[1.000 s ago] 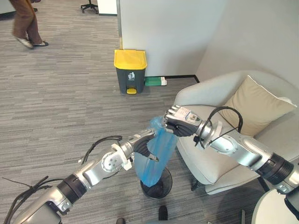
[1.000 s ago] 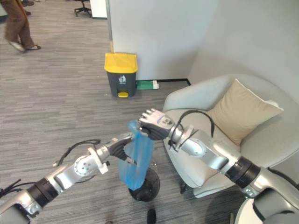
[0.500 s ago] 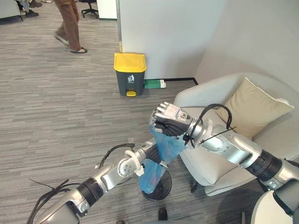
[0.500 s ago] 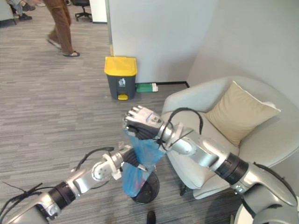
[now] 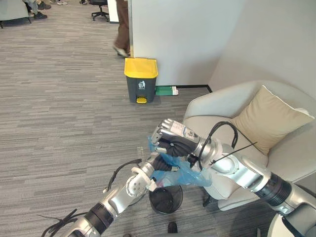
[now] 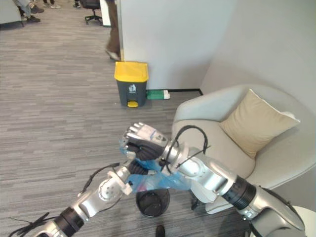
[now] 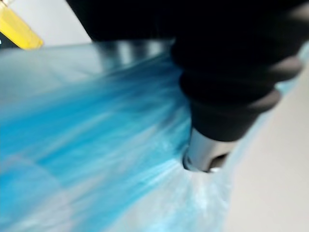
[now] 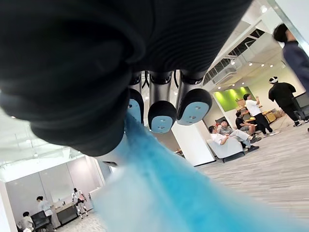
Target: Gather rubbish on tea table into small bin, then transfer packed bag to large trash can.
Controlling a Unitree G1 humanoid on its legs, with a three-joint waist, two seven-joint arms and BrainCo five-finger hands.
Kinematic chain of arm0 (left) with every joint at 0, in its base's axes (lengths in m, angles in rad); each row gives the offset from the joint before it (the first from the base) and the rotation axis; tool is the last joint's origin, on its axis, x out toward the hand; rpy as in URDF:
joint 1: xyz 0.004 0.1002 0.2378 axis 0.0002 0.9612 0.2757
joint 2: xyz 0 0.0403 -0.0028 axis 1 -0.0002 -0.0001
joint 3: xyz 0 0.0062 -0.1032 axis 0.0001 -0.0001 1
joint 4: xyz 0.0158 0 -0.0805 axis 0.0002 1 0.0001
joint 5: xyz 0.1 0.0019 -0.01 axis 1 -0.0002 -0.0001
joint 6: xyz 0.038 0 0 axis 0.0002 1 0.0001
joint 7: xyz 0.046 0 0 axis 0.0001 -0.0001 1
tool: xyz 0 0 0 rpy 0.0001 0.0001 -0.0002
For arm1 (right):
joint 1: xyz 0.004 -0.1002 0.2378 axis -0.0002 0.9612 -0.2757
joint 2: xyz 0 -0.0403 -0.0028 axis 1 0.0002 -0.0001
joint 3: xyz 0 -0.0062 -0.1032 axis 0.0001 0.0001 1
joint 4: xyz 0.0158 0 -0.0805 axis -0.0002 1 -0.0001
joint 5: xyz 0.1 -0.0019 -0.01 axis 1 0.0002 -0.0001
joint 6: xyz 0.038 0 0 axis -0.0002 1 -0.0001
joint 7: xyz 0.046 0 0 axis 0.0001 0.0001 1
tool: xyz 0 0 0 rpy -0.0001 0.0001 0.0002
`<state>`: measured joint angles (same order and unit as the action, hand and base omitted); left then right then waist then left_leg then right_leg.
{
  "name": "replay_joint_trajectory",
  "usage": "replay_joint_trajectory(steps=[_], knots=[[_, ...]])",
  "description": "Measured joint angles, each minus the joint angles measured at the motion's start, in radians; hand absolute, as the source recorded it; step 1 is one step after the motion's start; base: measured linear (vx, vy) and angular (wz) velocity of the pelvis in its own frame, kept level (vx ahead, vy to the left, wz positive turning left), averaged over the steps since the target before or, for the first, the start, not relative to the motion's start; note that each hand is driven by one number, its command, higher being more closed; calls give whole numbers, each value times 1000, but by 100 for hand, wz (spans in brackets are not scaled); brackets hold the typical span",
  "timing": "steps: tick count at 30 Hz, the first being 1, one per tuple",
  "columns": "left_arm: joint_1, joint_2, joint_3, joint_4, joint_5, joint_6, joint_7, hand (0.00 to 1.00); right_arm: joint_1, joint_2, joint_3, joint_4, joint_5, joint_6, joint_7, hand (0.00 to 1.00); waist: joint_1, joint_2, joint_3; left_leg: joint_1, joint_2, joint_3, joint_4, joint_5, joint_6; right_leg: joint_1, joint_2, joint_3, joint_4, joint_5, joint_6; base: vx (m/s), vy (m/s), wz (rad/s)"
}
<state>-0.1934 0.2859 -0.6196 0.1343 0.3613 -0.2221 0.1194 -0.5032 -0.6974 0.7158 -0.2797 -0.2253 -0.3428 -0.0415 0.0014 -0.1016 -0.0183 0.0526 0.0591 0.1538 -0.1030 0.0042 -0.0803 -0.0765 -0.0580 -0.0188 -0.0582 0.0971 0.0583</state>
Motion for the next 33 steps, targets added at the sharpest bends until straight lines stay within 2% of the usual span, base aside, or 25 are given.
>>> replay_joint_trajectory(steps=[4, 5, 11, 17, 21, 27, 31, 33], knots=[[-22, -43, 2, 1, -2, 5, 17, 100, 19, 24, 6, 50, -10, 8, 0, 100, -1, 0, 0, 0, 0, -3, 0, 0, 0, 3, -1, -2, -4, 0, 0, 0, 0, 0], [-22, -45, 7, 1, -12, 7, 27, 100, 39, 23, 5, 67, -12, 12, 0, 0, -1, 0, 0, 0, 0, -3, 0, 0, 0, 4, -1, -3, -6, 0, 0, 0, 0, 0], [-18, -44, 68, 1, -50, 23, 37, 100, 118, 22, -11, 101, -49, 20, -7, 0, -2, 0, 0, 0, -2, -3, 1, 0, 0, 6, -2, -5, -11, 1, 0, 0, 0, 0], [19, -46, 127, -48, -81, 25, 55, 100, 195, 26, -111, 100, -49, 20, -21, 0, -4, 0, 0, 3, -2, -3, 0, 0, 1, 7, -2, -5, -6, 0, 1, 0, 0, 0], [52, -47, 166, -98, -92, 25, 57, 100, 238, 28, -203, 98, -49, 24, -43, 0, -6, 5, -2, 7, -3, -1, 0, 0, 1, 7, -2, -3, -1, -2, 3, -15, -3, -1], [111, -49, 230, -126, -112, 24, 73, 100, 287, 28, -352, 90, -48, 40, -81, 0, -11, 27, -15, 10, -4, 3, 0, 0, 1, 7, -2, -3, 0, -3, 3, 0, 0, 0], [158, -57, 268, -150, -129, 25, 74, 100, 342, 37, -469, 55, -49, 50, -103, 0, -12, 29, -17, 10, -4, 3, 0, 0, 1, 7, -2, -2, 0, -4, 5, 0, 0, 0], [182, -57, 292, -171, -129, 25, 75, 100, 400, 99, -562, 33, -51, 63, -134, 0, -15, 29, -17, 10, -4, 3, 0, 0, 1, 7, -3, -2, 0, -4, 6, 0, 0, 0]])
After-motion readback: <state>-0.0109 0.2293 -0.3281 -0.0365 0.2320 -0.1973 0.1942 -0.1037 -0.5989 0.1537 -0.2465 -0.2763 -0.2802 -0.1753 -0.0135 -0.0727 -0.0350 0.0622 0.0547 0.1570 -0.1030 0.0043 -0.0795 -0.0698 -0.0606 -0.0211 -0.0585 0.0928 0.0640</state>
